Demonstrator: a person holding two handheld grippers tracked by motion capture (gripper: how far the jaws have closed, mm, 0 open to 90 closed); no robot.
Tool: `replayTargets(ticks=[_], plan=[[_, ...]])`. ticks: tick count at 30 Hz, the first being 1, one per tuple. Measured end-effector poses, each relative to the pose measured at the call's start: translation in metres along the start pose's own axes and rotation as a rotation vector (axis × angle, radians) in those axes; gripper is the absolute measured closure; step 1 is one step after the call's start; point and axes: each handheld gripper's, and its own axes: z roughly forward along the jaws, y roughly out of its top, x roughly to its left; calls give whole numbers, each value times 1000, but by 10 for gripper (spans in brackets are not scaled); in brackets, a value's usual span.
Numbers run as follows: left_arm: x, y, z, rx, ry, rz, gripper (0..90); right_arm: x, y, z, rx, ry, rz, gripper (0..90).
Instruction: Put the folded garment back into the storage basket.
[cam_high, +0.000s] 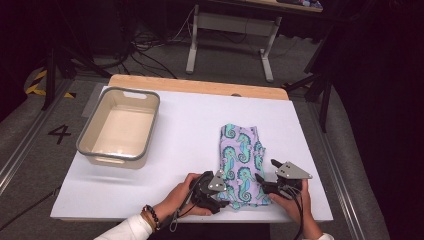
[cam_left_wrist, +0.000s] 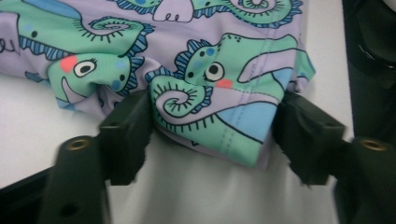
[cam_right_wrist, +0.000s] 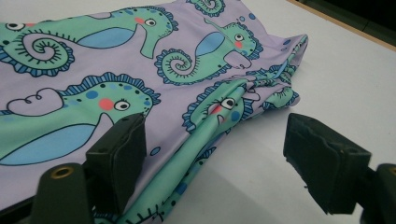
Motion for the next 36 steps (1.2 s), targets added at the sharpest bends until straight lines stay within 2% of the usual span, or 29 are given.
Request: replayTargets(ticks=[1, 3, 5, 7, 10, 11, 14, 16, 18, 22, 25, 27, 29, 32, 36], plan=[[0, 0, -1, -4, -5, 6, 479, -1, 1, 2, 4, 7, 1, 217], [-1, 0, -1, -10, -12, 15, 506, -2, 2, 2, 1, 8, 3, 217], [-2, 0, -1, -12, -7, 22, 656, -8, 9, 6, -8, 22, 19, 211], [-2, 0, -2, -12, -4, 30, 690, -11, 12, 8, -10, 27, 31, 204], [-3, -1, -2, -16, -3, 44, 753, -26, 25, 19, -7, 61, 84, 169], [-3, -1, -2, -18, -2, 49, 764, -31, 30, 23, -6, 55, 88, 160], [-3, -2, -2, -25, -3, 42, 774, -46, 46, 39, -10, 85, 130, 161], [-3, -2, -2, -27, -4, 42, 774, -54, 53, 54, 18, 97, 151, 150], [-4, -2, -2, -27, 0, 45, 773, -59, 56, 69, 48, 108, 181, 141], [-3, -2, -2, -27, -1, 42, 771, -68, 59, 93, 89, 88, 184, 134], [-3, -2, -2, -28, 0, 44, 771, -76, 59, 107, 139, 107, 217, 127], [-3, -2, -2, -29, 0, 48, 771, -80, 57, 115, 173, 133, 229, 113], [-3, -2, -2, -29, 1, 49, 770, -79, 57, 122, 200, 139, 209, 97], [-4, -2, -2, -28, 4, 51, 767, -80, 58, 125, 206, 147, 200, 83], [-4, -2, -2, -28, 4, 51, 766, -79, 57, 125, 218, 193, 193, 78]])
